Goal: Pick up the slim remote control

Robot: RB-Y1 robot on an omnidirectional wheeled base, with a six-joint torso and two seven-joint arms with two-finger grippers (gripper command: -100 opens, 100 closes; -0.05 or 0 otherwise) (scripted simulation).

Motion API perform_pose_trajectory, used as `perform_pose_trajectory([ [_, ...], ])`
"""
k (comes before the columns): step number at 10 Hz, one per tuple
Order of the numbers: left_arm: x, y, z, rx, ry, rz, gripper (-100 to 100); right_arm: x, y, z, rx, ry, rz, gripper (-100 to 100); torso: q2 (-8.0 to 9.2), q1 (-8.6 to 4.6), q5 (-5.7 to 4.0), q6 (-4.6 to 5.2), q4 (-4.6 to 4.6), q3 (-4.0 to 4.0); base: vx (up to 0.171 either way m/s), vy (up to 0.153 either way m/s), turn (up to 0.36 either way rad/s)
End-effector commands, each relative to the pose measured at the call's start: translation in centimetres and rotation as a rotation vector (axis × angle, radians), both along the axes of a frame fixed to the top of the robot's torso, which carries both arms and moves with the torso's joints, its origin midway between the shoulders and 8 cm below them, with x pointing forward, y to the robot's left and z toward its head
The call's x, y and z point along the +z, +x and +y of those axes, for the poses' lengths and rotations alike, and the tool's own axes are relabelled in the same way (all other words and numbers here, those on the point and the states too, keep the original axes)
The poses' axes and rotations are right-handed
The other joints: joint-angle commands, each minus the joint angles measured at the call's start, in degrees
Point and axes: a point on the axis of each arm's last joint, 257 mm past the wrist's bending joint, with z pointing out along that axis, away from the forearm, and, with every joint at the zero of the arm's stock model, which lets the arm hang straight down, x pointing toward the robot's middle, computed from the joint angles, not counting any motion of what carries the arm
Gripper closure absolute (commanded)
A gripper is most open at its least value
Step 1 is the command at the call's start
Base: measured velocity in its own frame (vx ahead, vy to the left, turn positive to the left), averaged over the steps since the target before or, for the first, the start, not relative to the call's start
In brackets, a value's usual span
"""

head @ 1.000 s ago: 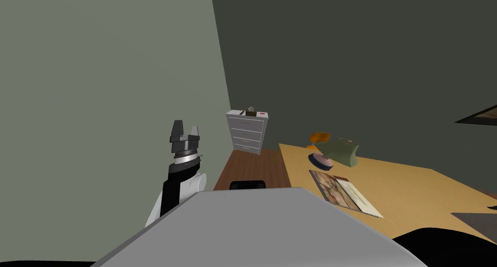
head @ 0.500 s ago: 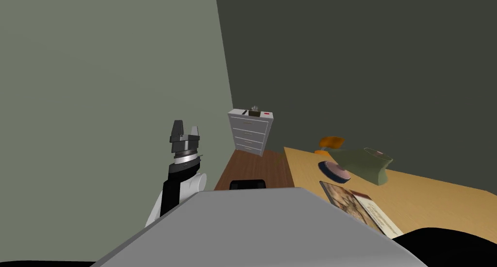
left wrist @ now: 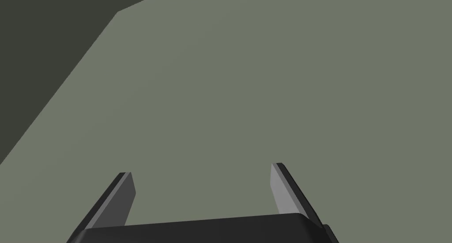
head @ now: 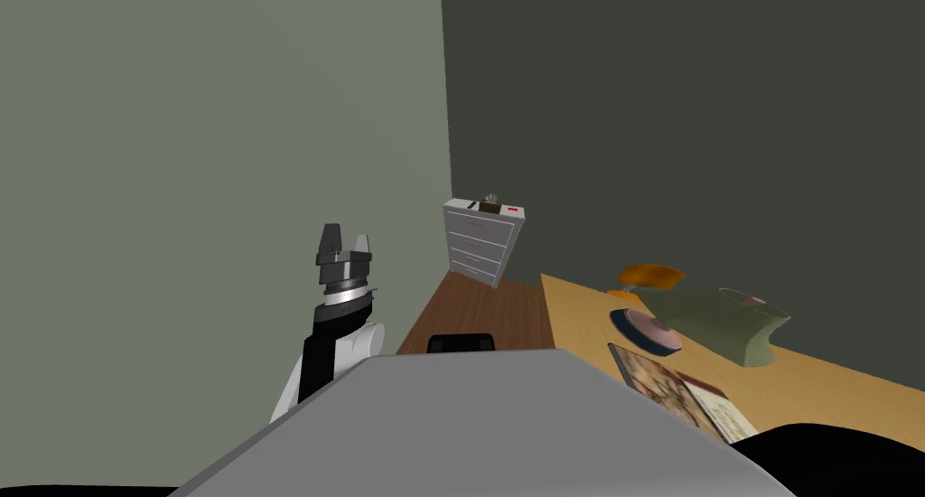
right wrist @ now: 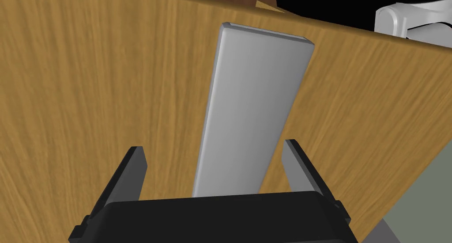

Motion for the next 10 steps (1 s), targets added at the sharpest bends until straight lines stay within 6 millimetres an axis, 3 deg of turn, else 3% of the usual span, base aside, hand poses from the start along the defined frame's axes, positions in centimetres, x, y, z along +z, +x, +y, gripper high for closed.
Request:
perform_pose_trajectory([
  [1,0.0,0.0,0.0,0.0,0.0,0.0,0,-0.3,0.1,0.1,-0.054,0.0,0.0,-100,0.0,0.0,0.0,0.0,0.0,0.0,-0.185,0.049,0.392],
  [10,0.0,0.0,0.0,0.0,0.0,0.0,0,-1.5,0.4,0.6,-0.296,0.003,-0.002,-100,0.12,-0.1,-0.02,-0.02,0.01,0.06,-0.144,0.055,0.271],
])
